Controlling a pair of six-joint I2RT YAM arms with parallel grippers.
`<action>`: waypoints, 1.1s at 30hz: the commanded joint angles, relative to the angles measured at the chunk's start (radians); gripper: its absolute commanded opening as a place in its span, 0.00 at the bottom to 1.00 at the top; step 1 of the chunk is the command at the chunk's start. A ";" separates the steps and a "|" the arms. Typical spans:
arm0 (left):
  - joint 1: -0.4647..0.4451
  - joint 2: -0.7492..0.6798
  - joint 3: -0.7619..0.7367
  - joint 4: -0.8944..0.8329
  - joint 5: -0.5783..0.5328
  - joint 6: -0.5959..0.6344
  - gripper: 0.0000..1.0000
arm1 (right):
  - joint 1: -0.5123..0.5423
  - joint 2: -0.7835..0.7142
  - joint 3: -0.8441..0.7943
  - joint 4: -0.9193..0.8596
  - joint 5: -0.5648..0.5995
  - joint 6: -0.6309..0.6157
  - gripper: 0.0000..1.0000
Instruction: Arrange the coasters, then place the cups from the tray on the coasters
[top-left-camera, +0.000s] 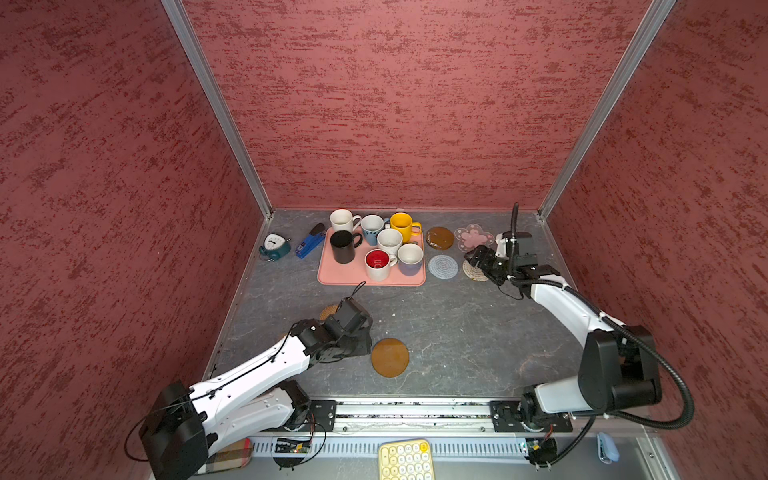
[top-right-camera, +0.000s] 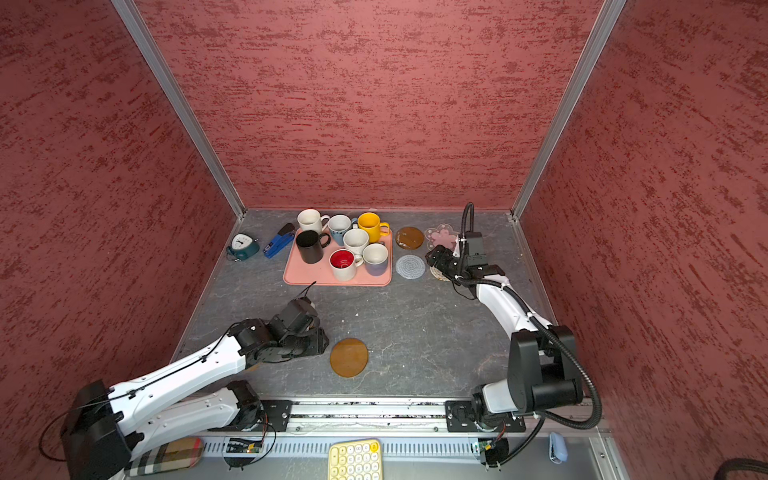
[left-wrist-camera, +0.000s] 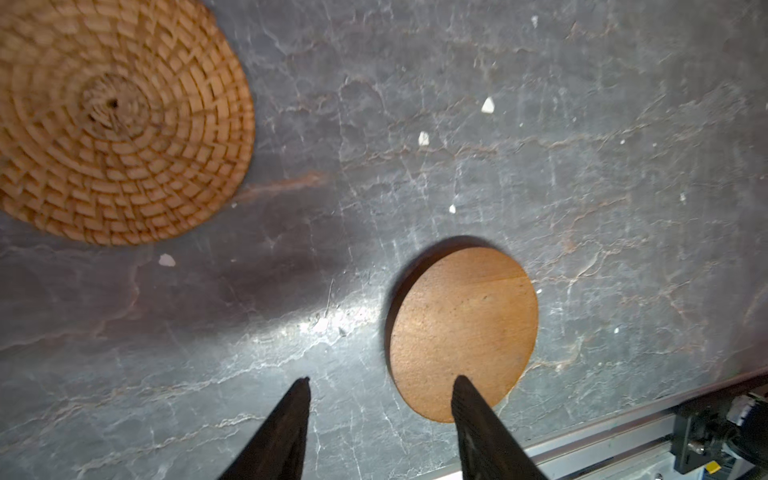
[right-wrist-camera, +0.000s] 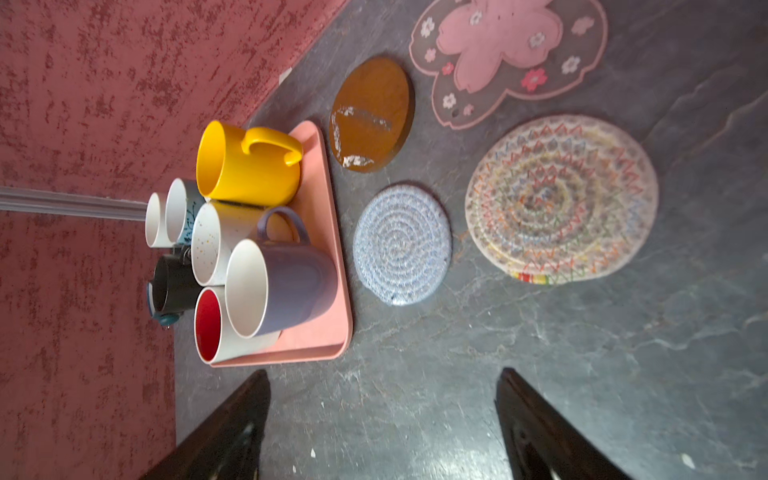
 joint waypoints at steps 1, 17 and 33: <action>-0.054 0.002 -0.027 0.035 -0.061 -0.099 0.56 | 0.011 -0.065 -0.045 0.062 -0.046 -0.018 0.86; -0.186 0.034 -0.149 0.237 -0.117 -0.263 0.57 | 0.028 -0.278 -0.270 0.147 -0.044 -0.020 0.86; -0.328 0.139 -0.164 0.331 -0.135 -0.369 0.50 | 0.029 -0.348 -0.336 0.151 -0.049 -0.030 0.86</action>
